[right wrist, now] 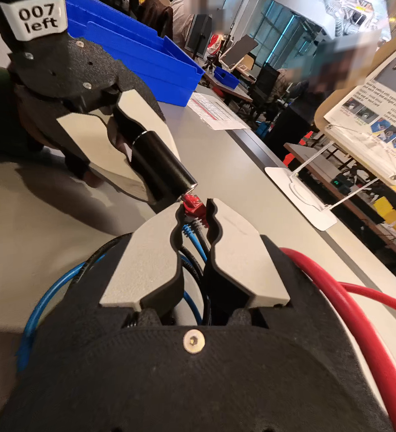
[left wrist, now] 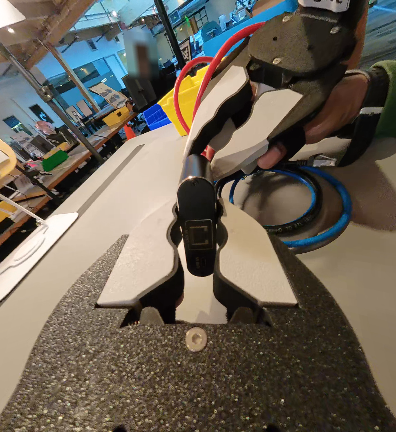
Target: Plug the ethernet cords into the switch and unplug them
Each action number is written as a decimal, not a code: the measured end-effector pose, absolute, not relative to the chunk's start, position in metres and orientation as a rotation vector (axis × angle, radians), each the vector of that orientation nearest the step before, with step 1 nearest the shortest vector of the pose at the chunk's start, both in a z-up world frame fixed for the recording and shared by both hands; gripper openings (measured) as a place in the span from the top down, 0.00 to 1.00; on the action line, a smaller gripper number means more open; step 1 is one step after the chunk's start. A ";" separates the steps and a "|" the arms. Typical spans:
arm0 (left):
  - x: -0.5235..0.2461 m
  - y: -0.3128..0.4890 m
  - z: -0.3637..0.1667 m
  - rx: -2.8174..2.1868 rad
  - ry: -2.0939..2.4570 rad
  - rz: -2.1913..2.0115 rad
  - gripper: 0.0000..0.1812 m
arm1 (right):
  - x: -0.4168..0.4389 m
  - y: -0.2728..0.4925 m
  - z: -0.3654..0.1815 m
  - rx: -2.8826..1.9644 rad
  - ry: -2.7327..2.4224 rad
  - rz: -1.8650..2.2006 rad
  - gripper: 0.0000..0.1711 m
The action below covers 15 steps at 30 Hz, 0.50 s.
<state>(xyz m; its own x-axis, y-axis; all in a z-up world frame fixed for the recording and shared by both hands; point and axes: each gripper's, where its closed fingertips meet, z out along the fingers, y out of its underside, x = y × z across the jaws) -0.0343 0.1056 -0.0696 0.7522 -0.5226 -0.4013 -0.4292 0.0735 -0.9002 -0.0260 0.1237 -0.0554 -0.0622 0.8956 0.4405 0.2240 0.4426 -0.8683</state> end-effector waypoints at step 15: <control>-0.023 0.090 -0.079 -1.500 0.869 0.144 0.85 | 0.024 0.183 -0.057 -1.224 -1.362 0.803 0.90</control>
